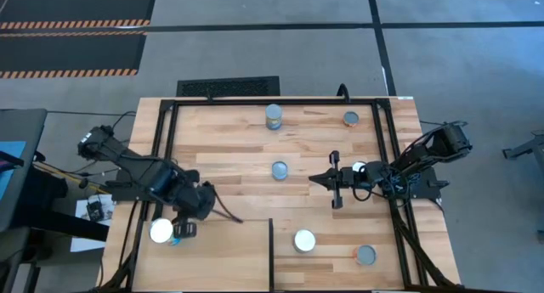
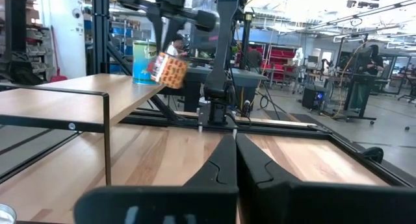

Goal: Pick and place cans onto a shelf
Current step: Put the canned black beans on the shelf

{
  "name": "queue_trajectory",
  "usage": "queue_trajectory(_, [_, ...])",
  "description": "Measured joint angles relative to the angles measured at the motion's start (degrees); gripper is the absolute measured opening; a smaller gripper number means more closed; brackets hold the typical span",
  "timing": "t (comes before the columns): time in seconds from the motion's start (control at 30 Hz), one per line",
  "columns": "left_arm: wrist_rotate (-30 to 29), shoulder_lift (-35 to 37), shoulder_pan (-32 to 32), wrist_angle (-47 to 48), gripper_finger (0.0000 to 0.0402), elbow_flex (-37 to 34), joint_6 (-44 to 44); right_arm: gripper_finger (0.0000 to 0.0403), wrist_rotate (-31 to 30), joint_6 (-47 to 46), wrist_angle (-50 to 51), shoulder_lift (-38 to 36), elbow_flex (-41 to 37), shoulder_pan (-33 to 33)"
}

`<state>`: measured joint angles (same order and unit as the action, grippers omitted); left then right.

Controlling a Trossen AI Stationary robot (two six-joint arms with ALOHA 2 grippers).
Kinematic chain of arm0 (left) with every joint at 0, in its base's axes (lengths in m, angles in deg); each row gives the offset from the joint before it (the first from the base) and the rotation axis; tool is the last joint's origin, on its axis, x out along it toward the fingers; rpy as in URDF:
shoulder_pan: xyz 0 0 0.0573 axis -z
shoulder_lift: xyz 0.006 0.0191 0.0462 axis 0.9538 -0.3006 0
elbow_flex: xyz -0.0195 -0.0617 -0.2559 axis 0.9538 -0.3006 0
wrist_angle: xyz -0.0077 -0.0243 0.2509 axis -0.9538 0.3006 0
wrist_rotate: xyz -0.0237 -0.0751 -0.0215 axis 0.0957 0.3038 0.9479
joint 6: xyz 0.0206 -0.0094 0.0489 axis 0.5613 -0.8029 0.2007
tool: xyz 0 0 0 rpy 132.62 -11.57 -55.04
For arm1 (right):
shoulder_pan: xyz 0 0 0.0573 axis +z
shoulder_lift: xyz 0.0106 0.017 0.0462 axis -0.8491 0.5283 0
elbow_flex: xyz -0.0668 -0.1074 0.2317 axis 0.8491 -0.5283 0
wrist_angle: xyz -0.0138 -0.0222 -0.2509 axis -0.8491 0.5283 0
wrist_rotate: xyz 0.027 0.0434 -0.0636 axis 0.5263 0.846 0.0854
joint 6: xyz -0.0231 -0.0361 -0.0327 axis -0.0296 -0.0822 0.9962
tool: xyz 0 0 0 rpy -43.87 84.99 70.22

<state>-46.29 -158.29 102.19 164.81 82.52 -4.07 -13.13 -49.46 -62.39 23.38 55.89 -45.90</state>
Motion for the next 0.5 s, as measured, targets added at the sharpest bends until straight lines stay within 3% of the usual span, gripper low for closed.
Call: queue_trajectory(0.5, [0.74, 0.0, 5.39, -6.67, 0.0, 0.0, -7.35, 0.0005, 0.01, -0.6, 0.41, 0.0, -0.01, 0.0])
